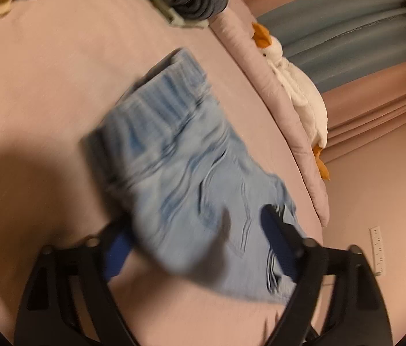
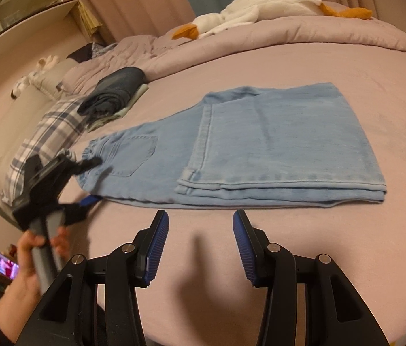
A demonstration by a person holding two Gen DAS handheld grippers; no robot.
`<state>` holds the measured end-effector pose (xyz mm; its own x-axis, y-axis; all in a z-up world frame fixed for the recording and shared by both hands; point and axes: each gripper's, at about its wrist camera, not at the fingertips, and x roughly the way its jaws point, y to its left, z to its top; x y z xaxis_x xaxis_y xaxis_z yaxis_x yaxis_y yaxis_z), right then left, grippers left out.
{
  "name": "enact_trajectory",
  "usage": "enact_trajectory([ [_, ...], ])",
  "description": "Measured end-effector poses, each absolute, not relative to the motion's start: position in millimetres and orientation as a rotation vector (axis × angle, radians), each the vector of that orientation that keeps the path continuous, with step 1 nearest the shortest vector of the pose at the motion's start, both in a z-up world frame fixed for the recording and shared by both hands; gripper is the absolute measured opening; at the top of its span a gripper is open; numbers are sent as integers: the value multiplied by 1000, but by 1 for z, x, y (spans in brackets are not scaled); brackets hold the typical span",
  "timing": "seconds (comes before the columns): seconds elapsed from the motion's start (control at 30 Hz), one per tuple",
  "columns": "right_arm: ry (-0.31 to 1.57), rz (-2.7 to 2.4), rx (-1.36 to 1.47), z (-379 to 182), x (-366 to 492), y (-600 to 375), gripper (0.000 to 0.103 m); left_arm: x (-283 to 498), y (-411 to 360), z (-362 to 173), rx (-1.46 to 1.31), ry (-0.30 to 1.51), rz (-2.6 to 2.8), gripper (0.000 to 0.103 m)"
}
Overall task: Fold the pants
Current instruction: 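Grasp the elastic waistband with the left tool and lift it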
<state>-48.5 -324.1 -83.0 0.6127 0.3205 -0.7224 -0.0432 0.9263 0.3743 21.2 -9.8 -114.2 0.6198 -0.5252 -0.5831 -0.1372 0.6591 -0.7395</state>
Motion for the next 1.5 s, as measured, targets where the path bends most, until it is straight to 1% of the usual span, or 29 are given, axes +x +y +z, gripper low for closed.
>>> enact_trajectory([
  [0.03, 892, 220, 330, -83, -47, -322, 47, 25, -13, -113, -831, 893, -256, 95],
  [0.07, 893, 225, 326, -83, -45, -321, 47, 29, -16, -112, -818, 893, -252, 96],
  [0.1, 895, 229, 323, -83, -43, -320, 47, 33, -18, -112, -812, 896, -247, 95],
  [0.13, 898, 233, 318, -83, -40, -317, 47, 36, -16, -112, -816, 901, -248, 90],
  [0.17, 900, 236, 315, -83, -37, -316, 47, 38, -14, -113, -825, 907, -242, 82],
  [0.2, 902, 239, 310, -83, -34, -315, 47, 39, -9, -115, -841, 922, -235, 56],
  [0.23, 904, 248, 303, -82, -30, -312, 47, 41, 0, -119, -873, 948, -229, 34],
  [0.27, 904, 256, 295, -81, -25, -310, 47, 41, 5, -121, -891, 959, -230, 32],
  [0.33, 904, 273, 271, -79, -13, -303, 47, 40, 7, -118, -861, 966, -241, 30],
  [0.47, 937, 298, 227, -80, 32, -284, 46, 33, -18, -90, -595, 890, -241, 29],
  [0.5, 952, 289, 218, -82, 45, -280, 40, 31, -20, -84, -571, 868, -255, 29],
  [0.53, 966, 298, 201, -84, 64, -272, 26, 30, -21, -80, -559, 846, -271, 29],
  [0.57, 970, 299, 189, -85, 76, -268, 17, 28, -21, -77, -551, 831, -281, 29],
  [0.67, 1013, 278, 168, -94, 119, -254, 14, 26, -24, -72, -503, 809, -301, 29],
  [0.8, 1150, 208, 148, -131, 166, -244, 14, 27, -29, -75, -441, 805, -313, 29],
  [0.83, 1132, 197, 145, -130, 166, -243, 12, 28, -30, -76, -425, 806, -308, 29],
  [1.0, 1145, 170, 45, -124, 143, -231, 12, 30, -25, -82, -449, 823, -306, 29],
  [1.1, 1166, 177, 83, -121, 111, -231, 12, 31, -25, -86, -439, 838, -296, 29],
  [1.33, 1150, 202, 95, -114, 12, -225, 12, 32, -29, -87, -413, 865, -292, 29],
  [1.43, 1139, 236, 120, -108, -11, -234, 11, 28, -36, -76, -370, 844, -297, 29],
  [1.5, 1138, 276, 185, -102, -15, -248, 11, 26, -39, -68, -351, 824, -307, 29],
])
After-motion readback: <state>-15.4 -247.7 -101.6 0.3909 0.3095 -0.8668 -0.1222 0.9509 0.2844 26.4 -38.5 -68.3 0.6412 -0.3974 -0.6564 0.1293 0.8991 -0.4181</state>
